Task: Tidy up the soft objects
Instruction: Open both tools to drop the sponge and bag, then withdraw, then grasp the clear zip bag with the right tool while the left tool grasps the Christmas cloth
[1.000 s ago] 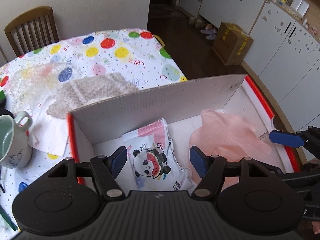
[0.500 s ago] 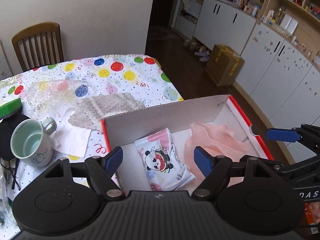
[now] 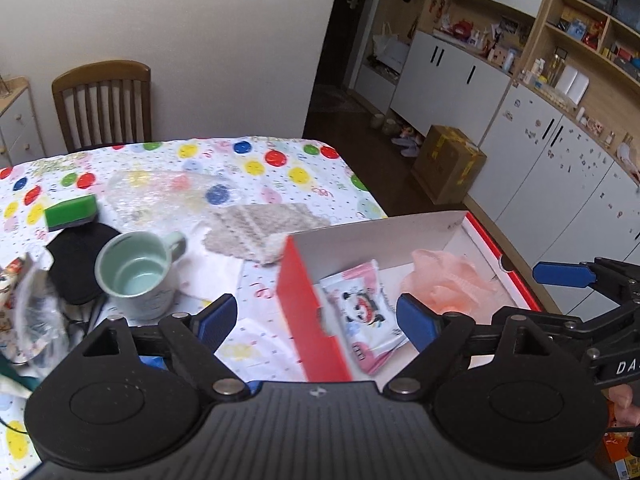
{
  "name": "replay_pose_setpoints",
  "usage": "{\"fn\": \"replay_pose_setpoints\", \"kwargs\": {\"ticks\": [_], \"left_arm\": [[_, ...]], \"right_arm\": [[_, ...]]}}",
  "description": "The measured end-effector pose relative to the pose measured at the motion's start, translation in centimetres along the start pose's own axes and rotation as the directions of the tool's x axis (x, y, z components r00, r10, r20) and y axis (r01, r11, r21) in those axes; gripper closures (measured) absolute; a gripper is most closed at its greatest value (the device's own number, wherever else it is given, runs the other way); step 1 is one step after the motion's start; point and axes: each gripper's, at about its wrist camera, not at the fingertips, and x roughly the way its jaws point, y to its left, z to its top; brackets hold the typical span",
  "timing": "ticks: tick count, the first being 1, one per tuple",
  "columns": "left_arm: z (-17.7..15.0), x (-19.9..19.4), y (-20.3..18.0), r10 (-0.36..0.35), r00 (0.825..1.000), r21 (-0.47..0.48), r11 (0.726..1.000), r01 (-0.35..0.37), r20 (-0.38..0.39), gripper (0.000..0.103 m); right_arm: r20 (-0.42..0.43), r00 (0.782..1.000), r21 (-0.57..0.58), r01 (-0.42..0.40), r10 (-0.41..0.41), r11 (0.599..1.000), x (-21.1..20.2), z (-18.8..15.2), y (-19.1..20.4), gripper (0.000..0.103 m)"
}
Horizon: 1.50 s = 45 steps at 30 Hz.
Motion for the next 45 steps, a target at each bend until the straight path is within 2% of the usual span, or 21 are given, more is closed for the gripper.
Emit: {"fn": "replay_pose_setpoints", "kwargs": {"ticks": [6, 9, 14, 24, 28, 33, 38, 45], "left_arm": [[-1.0, -2.6, 3.4, 0.002, 1.0, -0.01, 1.0, -0.001, 0.022, 0.01], [-1.5, -3.8, 5.4, 0.015, 0.999, -0.012, 1.0, -0.014, 0.029, 0.001], [-2.6, -5.6, 9.5, 0.034, 0.998, -0.041, 0.999, -0.032, 0.05, 0.0], [-4.7, -8.1, 18.1, 0.136, 0.986, -0.073, 0.989, -0.129, 0.095, 0.0], [-5.4, -8.2, 21.2, 0.177, 0.98, -0.076, 0.982, -0.171, 0.094, 0.0], [-6.3, -7.9, 25.0, 0.198, 0.976, -0.116, 0.975, -0.188, 0.087, 0.0], [-7.1, -7.2, 27.3, 0.271, 0.959, -0.109, 0.959, -0.262, 0.079, 0.0], [-7.8, -5.0, 29.6, 0.281, 0.958, -0.099, 0.956, -0.274, 0.063, 0.0]], "right_arm": [[0.005, 1.0, 0.015, -0.021, 0.021, 1.0, 0.5, 0.1, 3.5, 0.001], [-0.001, 0.999, 0.01, -0.032, 0.032, 0.999, 0.9, 0.2, 5.3, 0.001], [-0.008, 0.999, 0.018, -0.051, 0.051, 0.999, 1.9, 0.3, 8.1, 0.001], [-0.039, 0.995, 0.012, -0.088, 0.088, 0.996, 4.9, 1.1, 14.5, 0.001], [-0.049, 0.995, -0.013, -0.093, 0.093, 0.996, 6.5, 1.7, 17.6, 0.001], [-0.069, 0.992, -0.029, -0.106, 0.104, 0.994, 9.0, 2.4, 21.0, 0.003], [-0.091, 0.988, -0.049, -0.133, 0.128, 0.99, 11.5, 3.3, 24.2, 0.004], [-0.154, 0.979, -0.061, -0.142, 0.132, 0.988, 15.6, 4.0, 28.1, 0.013]]}}
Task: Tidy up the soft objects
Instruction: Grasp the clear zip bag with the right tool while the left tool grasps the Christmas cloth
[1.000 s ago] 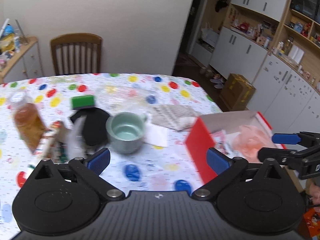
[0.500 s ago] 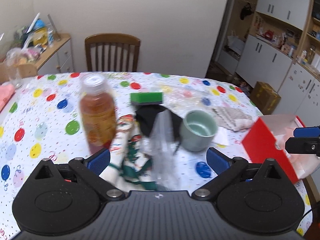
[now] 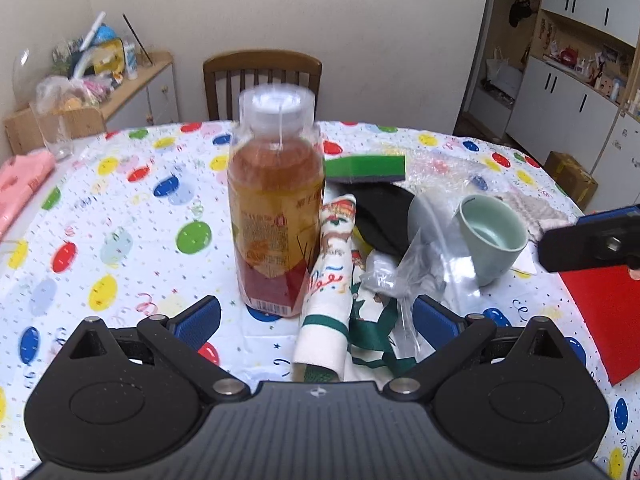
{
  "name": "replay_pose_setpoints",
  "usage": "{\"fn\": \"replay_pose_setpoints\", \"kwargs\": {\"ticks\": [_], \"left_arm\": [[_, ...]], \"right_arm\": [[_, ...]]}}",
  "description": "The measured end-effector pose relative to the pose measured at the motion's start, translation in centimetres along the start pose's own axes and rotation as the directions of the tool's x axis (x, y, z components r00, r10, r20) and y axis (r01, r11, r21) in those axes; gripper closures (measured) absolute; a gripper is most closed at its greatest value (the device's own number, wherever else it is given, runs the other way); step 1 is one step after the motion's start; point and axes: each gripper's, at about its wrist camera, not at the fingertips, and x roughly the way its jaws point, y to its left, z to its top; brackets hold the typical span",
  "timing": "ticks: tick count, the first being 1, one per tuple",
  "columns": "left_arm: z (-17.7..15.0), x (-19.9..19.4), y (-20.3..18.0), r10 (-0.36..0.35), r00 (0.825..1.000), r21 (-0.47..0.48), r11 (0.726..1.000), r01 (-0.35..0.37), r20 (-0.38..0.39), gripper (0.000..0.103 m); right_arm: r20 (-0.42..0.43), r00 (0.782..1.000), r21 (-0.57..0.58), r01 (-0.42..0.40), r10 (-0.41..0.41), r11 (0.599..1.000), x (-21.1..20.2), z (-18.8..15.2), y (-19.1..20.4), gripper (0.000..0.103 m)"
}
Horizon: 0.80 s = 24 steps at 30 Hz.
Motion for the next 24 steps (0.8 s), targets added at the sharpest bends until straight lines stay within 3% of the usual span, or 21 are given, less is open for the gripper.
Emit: {"fn": "replay_pose_setpoints", "kwargs": {"ticks": [4, 13, 18, 24], "left_arm": [[-0.7, 1.9, 0.5, -0.014, 0.999, -0.016, 1.0, 0.014, -0.029, 0.0], [-1.6, 4.6, 0.9, -0.032, 0.998, -0.057, 0.998, 0.029, -0.06, 0.002], [-1.7, 5.7, 0.7, -0.022, 0.997, -0.052, 0.998, 0.019, -0.073, 0.013], [-1.8, 6.8, 0.5, -0.057, 0.994, -0.063, 0.997, 0.051, -0.098, 0.041]], "right_arm": [[-0.045, 0.999, -0.003, 0.01, -0.01, 1.0, 3.0, 0.6, 0.8, 0.022], [-0.129, 0.989, -0.058, 0.068, -0.075, 0.996, 8.8, 0.9, 1.2, 0.032], [-0.165, 0.982, -0.05, 0.084, -0.092, 0.995, 10.9, 0.9, 1.0, 0.041], [-0.196, 0.977, -0.036, 0.085, -0.09, 0.996, 12.3, 0.8, 0.8, 0.057]]}}
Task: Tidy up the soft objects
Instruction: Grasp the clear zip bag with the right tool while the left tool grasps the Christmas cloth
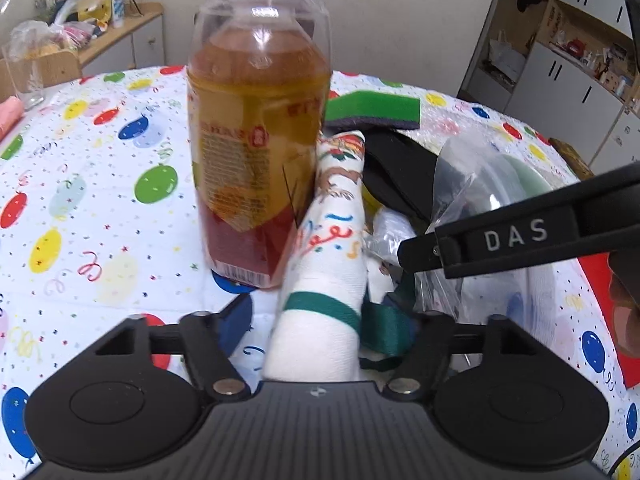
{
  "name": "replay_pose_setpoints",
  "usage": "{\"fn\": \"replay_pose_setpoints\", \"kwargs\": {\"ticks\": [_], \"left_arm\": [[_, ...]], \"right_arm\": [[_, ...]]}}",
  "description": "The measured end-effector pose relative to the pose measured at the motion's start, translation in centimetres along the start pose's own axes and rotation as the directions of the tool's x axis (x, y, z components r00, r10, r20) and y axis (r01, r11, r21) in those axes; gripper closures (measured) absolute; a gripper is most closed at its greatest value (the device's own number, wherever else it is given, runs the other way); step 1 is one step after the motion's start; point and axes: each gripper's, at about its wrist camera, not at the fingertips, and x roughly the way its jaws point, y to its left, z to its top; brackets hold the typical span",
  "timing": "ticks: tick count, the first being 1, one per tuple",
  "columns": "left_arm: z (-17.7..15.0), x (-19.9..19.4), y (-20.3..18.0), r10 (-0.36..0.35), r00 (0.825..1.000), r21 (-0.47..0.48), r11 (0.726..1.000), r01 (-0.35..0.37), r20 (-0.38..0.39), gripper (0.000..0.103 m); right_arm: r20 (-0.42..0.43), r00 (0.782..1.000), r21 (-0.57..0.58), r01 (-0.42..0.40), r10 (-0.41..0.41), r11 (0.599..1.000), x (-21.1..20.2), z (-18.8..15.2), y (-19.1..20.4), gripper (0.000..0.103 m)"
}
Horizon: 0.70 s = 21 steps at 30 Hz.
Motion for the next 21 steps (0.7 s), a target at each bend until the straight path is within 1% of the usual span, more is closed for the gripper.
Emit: {"fn": "replay_pose_setpoints", "kwargs": {"ticks": [2, 3, 4, 5, 7, 10, 11, 14, 16, 21], "left_arm": [[-0.1, 0.3, -0.1, -0.008, 1.0, -0.003, 1.0, 0.008, -0.013, 0.05], [-0.1, 0.4, -0.1, -0.016, 1.0, -0.008, 1.0, 0.016, -0.017, 0.05], [-0.1, 0.5, -0.1, -0.021, 1.0, -0.011, 1.0, 0.021, -0.021, 0.053], [-0.1, 0.5, -0.1, -0.024, 0.999, -0.013, 1.0, 0.023, -0.022, 0.06], [-0.1, 0.5, -0.1, -0.029, 0.999, -0.016, 0.999, 0.029, -0.018, 0.066], [0.1, 0.4, -0.1, -0.044, 0.999, -0.023, 0.999, 0.043, -0.021, 0.073], [0.1, 0.3, -0.2, -0.042, 0.999, -0.019, 0.999, 0.042, -0.019, 0.079], [0.1, 0.1, -0.6, -0.04, 0.999, -0.003, 0.999, 0.04, -0.012, 0.087], [0.2, -0.2, -0.8, -0.041, 0.999, 0.005, 0.999, 0.041, -0.007, 0.091], [0.1, -0.9, -1.4, -0.023, 1.0, 0.024, 0.999, 0.023, 0.006, 0.094]], "right_arm": [[-0.007, 1.0, 0.014, -0.005, 0.005, 1.0, 0.2, 0.1, -0.2, 0.062], [-0.01, 1.0, 0.018, -0.009, 0.009, 1.0, 0.3, 0.0, -0.3, 0.067], [-0.011, 1.0, 0.024, -0.01, 0.01, 1.0, 0.3, -0.1, -0.4, 0.069], [-0.009, 1.0, 0.03, -0.011, 0.011, 0.999, 0.3, -0.1, -0.4, 0.07], [-0.007, 1.0, 0.038, -0.015, 0.015, 0.999, 0.3, -0.3, -0.6, 0.079], [-0.001, 1.0, 0.052, -0.015, 0.015, 0.999, 0.2, -0.4, -0.8, 0.083], [0.001, 1.0, 0.055, -0.018, 0.018, 0.998, 0.2, -0.5, -0.9, 0.084], [0.015, 1.0, 0.065, -0.023, 0.022, 0.998, -0.3, -0.7, -1.0, 0.086], [0.023, 0.999, 0.074, -0.026, 0.024, 0.997, -0.6, -1.0, -1.1, 0.088], [0.048, 0.998, 0.092, -0.035, 0.031, 0.995, -2.0, -1.6, -1.4, 0.092]]}}
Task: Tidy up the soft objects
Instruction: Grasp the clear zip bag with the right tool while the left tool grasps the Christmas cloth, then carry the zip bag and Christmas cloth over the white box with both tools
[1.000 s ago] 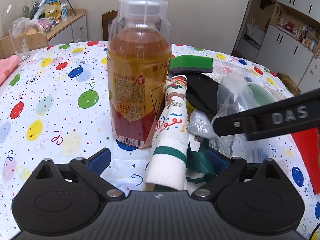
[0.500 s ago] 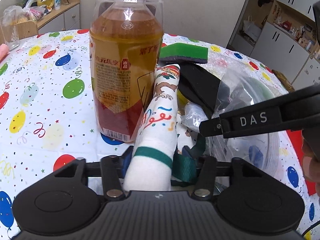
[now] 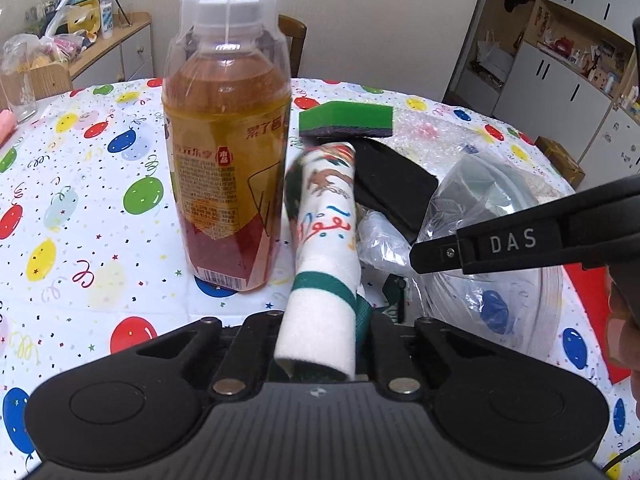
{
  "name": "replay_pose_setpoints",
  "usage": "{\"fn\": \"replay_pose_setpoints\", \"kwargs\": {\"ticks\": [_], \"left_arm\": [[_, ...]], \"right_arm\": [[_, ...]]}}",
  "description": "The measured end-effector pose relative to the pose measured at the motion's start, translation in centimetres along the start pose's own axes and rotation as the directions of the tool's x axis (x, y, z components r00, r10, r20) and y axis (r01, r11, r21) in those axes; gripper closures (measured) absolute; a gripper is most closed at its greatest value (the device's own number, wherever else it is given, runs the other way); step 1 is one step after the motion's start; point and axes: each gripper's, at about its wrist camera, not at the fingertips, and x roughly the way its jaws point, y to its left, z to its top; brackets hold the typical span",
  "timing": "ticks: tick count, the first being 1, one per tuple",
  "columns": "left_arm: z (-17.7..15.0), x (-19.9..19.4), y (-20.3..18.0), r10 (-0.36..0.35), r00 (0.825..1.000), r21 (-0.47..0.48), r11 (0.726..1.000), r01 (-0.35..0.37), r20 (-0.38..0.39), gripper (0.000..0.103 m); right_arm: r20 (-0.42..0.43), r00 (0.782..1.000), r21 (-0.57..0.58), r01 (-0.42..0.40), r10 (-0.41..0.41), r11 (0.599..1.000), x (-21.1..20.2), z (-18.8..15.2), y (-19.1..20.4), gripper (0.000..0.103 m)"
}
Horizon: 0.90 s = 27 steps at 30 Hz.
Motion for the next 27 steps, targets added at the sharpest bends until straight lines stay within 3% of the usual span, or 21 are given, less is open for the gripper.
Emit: {"fn": "replay_pose_setpoints", "kwargs": {"ticks": [17, 27], "left_arm": [[0.5, -5.9, -2.6, -0.041, 0.999, 0.011, 0.999, 0.04, 0.033, 0.095], [1.0, -9.4, -4.8, -0.091, 0.992, 0.029, 0.996, 0.089, 0.089, 0.097]], "right_arm": [[0.115, 0.992, 0.07, -0.058, 0.049, 0.996, -8.9, -2.5, -3.1, 0.093], [0.19, 0.98, 0.114, -0.083, 0.06, 0.99, -14.9, -3.8, -7.1, 0.093]]}}
